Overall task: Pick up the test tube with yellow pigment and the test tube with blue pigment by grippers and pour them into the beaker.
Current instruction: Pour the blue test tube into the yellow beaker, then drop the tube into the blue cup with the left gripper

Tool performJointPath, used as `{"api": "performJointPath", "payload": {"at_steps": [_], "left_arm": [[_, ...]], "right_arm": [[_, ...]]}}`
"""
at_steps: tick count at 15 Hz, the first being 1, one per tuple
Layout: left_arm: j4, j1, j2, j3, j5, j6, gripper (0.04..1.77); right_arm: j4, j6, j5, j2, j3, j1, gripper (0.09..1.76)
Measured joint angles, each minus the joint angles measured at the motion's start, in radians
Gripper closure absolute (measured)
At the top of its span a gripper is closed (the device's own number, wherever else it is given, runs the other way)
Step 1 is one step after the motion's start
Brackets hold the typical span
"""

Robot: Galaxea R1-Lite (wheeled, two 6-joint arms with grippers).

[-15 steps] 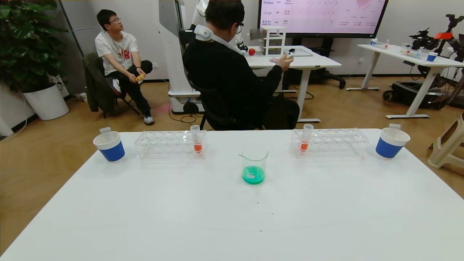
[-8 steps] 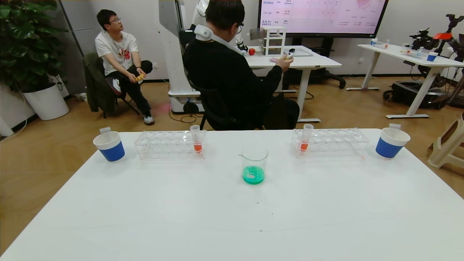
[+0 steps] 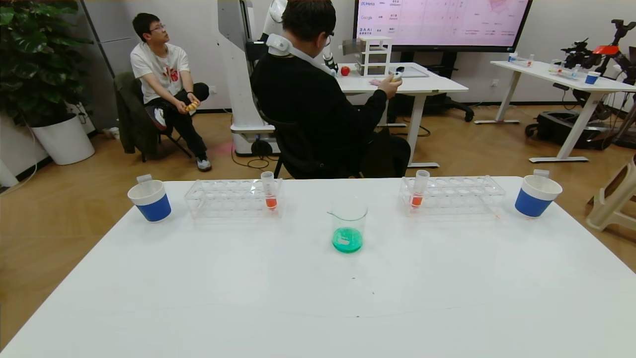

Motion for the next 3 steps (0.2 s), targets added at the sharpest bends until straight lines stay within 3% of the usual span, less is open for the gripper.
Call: {"api": "performJointPath", "payload": {"at_steps": [3], "left_arm": [[0.0, 0.0, 0.0, 0.0, 0.0, 0.0, 0.07]], "right_arm": [[0.0, -0.001, 0.002, 0.0, 0.0, 0.0, 0.11]]}}
